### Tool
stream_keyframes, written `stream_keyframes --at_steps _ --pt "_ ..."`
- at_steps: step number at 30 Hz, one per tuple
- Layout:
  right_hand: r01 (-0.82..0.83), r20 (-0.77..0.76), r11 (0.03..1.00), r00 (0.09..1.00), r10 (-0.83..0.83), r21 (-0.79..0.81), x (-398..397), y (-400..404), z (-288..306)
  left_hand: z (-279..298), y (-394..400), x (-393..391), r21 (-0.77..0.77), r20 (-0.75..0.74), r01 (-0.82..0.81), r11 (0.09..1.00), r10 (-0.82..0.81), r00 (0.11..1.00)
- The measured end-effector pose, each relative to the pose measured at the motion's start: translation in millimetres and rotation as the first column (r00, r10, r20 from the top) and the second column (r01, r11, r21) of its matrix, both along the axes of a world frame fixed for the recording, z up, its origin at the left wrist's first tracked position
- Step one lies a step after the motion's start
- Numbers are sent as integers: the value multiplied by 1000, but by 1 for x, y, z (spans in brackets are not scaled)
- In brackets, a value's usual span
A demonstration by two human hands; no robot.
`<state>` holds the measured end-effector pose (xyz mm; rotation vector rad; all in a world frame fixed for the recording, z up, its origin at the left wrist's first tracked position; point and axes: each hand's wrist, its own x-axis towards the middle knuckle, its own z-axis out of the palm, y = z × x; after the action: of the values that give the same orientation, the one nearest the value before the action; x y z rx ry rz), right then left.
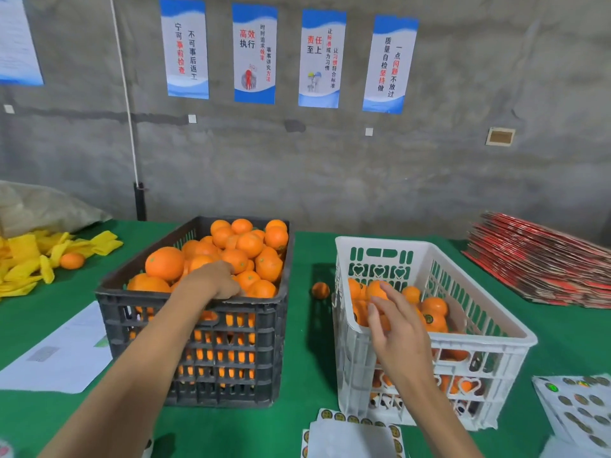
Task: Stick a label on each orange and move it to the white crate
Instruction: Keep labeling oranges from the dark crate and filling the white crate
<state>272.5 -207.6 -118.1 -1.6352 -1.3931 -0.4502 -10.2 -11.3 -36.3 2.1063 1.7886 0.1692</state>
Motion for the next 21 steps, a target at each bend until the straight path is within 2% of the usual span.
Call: stream_keyframes --at_steps 2,5,8,10,12,14,17,21 --pt "-28 10 999 1000 28 41 -4 -4 -3 -2 9 4 -25 -8 5 1000 -5 1000" --pt "-79 1 994 997 79 72 -9 -11 -8 -11 18 5 75 35 -30 997 27 999" --pt "-111 24 987 994 109 117 -14 -18 -12 -15 10 5 296 134 -46 954 7 991" --pt "-139 58 979 990 131 148 -18 -20 -14 -18 -5 4 521 252 -54 852 -93 963" --pt "-198 83 966 979 187 166 -24 -22 -18 -23 -29 5 698 369 -80 712 -261 892" --pt "-261 88 951 965 249 166 -34 -26 -25 -31 -61 9 783 442 -94 615 -443 780" --pt "-337 59 932 941 332 137 -47 -33 -41 -55 -109 21 810 485 -80 581 -587 649" --pt "-390 -21 918 920 392 79 -57 -46 -69 -104 -154 31 824 439 11 566 -651 619"
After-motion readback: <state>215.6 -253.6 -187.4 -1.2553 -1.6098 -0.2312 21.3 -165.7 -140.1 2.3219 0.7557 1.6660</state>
